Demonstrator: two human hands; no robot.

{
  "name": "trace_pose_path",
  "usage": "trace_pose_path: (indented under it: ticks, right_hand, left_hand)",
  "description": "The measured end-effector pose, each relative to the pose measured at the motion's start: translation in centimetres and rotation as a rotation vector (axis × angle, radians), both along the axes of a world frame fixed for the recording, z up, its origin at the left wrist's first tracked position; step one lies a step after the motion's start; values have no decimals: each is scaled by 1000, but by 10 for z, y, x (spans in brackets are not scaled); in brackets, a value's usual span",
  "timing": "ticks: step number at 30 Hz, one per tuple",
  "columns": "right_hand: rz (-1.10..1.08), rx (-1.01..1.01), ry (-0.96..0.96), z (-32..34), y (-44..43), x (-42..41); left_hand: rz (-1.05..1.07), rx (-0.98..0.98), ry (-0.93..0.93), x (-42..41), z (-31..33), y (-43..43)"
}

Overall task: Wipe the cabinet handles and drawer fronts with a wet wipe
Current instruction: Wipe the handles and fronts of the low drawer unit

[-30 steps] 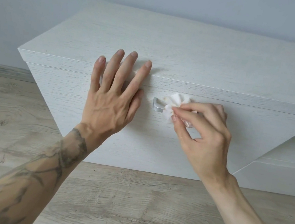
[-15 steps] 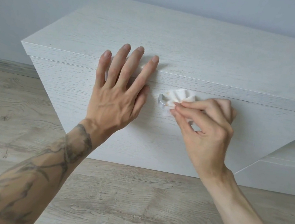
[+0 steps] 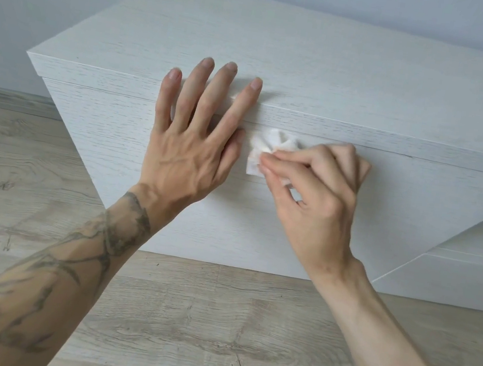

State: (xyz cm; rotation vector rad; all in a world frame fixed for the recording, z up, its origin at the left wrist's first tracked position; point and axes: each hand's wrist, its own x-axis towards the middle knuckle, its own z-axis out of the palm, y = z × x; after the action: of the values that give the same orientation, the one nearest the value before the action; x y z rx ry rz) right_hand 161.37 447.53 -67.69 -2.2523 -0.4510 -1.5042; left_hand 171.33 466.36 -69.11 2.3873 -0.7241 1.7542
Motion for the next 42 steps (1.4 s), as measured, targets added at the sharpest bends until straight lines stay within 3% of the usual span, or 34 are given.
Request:
trace_pose_path:
  ticks: [4,10,20,24,42]
  right_hand:
    - [-52,52,-25,-6,-3,-7]
    - [-8,-30,-36,-4,-9,-1]
    - [-35,166,48,-10,-49,-29]
    - [12,130,108,-9,-42,-27]
    - [98,-26,31,-4,3,-9]
  left_hand:
    - [6,0,-9,0,0,-1]
    - [3,4,2,-2,1,1]
    - [-13,2,30,-9,5,1]
    - [-12,-10,22,-7,3,0]
    - [-19,-30,-12,2,-2,-4]
